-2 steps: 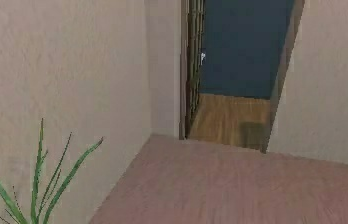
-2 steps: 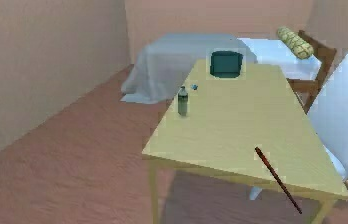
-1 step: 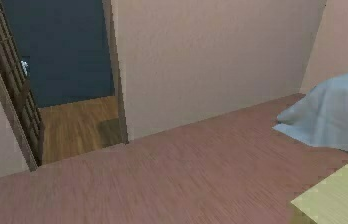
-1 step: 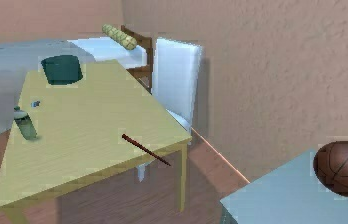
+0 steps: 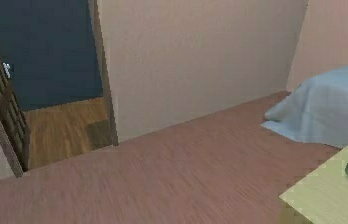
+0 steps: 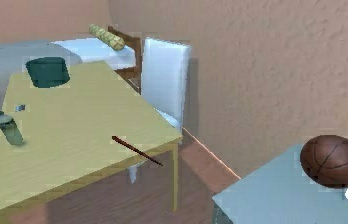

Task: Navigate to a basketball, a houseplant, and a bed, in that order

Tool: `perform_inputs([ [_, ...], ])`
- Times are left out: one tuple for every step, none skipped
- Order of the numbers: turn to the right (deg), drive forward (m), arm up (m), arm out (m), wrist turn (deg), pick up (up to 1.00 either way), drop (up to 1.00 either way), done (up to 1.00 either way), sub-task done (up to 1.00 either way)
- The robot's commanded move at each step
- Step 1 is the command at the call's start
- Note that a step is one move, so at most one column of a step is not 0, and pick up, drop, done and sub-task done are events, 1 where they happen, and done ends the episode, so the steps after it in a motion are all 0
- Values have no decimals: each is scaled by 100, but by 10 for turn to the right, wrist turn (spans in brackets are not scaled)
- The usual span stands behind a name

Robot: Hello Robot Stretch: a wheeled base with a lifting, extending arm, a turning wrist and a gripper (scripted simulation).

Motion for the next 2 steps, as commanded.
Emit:
perform_inputs([
  [0,90,0,0,0,0,0,0,0],
  [450,0,0,0,0,0,0,0,0],
])
